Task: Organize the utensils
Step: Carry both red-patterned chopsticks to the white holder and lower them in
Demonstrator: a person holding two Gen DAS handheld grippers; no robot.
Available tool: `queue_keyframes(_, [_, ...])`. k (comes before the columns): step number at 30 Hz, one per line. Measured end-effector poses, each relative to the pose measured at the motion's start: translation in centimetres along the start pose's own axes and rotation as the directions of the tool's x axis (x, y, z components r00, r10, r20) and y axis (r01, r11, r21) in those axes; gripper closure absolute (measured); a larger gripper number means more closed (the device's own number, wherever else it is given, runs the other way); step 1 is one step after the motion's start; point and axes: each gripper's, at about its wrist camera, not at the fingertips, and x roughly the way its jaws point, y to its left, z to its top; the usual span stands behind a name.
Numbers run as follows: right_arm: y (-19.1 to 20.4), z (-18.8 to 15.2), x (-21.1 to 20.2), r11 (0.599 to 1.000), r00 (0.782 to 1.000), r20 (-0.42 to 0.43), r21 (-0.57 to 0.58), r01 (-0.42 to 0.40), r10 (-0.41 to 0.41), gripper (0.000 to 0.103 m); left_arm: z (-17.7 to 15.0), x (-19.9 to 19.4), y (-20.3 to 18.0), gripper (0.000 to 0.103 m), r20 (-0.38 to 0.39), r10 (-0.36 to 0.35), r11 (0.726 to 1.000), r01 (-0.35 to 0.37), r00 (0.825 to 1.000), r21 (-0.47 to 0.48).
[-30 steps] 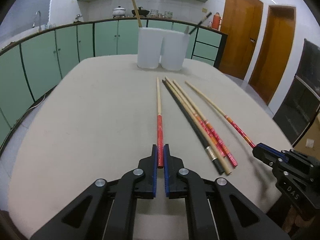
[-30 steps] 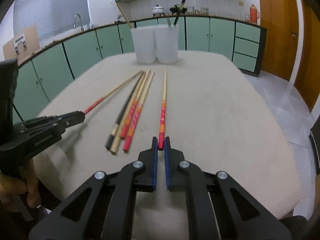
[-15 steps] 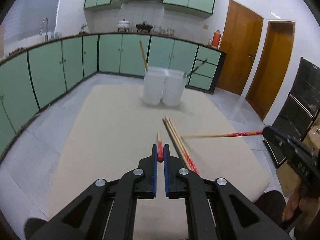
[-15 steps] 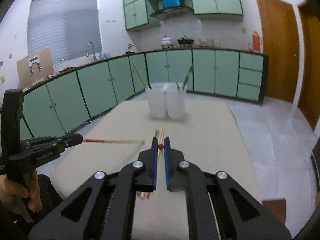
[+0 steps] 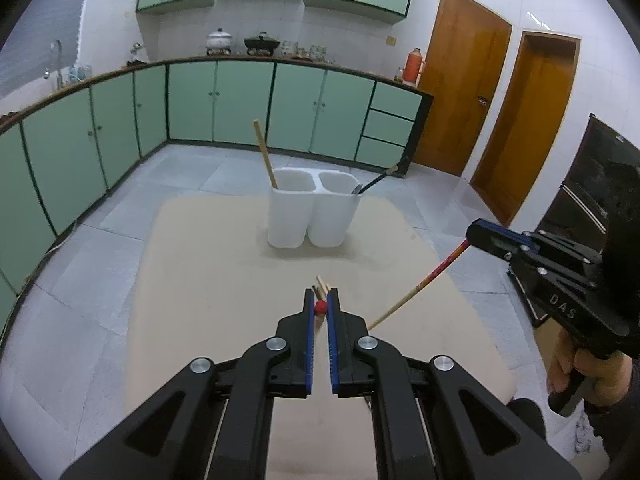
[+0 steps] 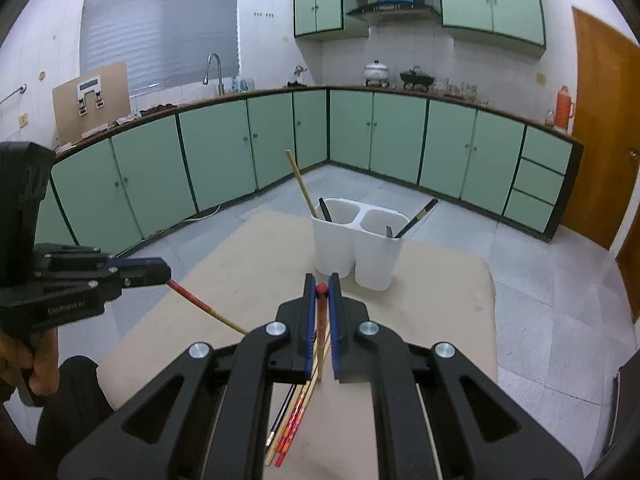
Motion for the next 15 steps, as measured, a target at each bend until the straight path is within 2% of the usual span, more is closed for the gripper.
queue_keyframes(5, [-1.3,2.9,1.6,1.000,0.998,-0.053,0.018,-0.018,0.019,0.098,3.8,1.6,0.5,0.097,-0.041,-0.027,1.000,0.028,0.999,0.008])
queue_keyframes(8, [-1.8,4.6,1.9,1.000,0.997,-0.074,0.011,-0.022,0.023,0.098,5.4,2.2,0.4,0.097,-0.046,-0.018,0.999,0.020,0.999,0.036])
queue_keyframes(12, [-1.8,7.1,1.5,0.999,0.996,-0.079,-0.011,-0.032,0.031,0.098,8.1,2.7,0.0,0.097,-0.044,-0.012,0.998,0.015,0.999,0.060])
queue_keyframes(15, [-1.8,10.4,0.8,0.999,0.998,-0.058,-0.019,-0.040,0.039,0.098,10.6,2.5,-0.4,0.097,-0.017,-0.008,0.997,0.009,1.000,0.078])
